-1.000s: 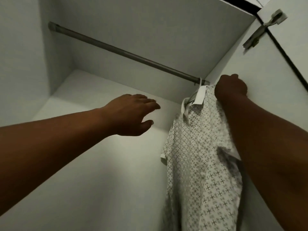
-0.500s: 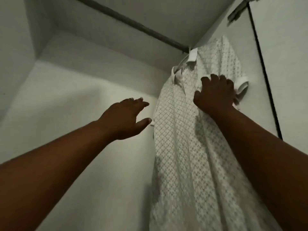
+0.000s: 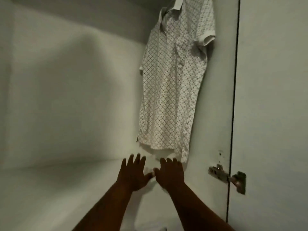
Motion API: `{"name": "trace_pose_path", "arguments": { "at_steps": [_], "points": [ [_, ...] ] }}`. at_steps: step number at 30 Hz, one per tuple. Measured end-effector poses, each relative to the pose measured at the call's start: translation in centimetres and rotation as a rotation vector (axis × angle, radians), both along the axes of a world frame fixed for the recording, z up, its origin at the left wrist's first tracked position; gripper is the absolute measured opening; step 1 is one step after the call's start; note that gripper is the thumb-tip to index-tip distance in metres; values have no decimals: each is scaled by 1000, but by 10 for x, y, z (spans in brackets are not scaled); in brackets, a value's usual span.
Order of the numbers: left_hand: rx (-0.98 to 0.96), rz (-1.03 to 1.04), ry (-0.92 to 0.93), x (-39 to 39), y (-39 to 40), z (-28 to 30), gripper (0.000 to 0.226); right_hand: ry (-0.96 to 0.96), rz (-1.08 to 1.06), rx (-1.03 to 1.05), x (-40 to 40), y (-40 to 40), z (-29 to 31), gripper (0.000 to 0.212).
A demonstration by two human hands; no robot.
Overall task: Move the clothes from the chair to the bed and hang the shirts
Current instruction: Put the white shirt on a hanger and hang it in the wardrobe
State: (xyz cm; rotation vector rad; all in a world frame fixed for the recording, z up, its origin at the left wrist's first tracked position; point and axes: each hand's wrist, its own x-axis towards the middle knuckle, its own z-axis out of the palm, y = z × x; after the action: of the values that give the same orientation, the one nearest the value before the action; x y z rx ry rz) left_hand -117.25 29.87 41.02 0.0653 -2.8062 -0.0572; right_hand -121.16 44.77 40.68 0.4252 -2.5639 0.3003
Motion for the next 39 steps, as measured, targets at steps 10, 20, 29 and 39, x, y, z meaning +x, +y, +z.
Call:
{"name": "trace_pose_path", "arguments": {
  "at_steps": [10, 20, 29, 39],
  "points": [
    [59, 86, -25, 154, 122, -77, 82, -164, 137, 68, 168, 110, -99, 57],
    [97, -48, -144, 260, 232, -131, 98, -312, 52, 290, 292, 247, -111, 84],
    [-15, -260, -329, 323, 289, -165, 87, -581, -187, 127, 369, 315, -171, 94],
    [-32, -517, -486, 349, 424, -187, 93, -663, -413, 16, 452, 438, -190, 118]
  ]
}}
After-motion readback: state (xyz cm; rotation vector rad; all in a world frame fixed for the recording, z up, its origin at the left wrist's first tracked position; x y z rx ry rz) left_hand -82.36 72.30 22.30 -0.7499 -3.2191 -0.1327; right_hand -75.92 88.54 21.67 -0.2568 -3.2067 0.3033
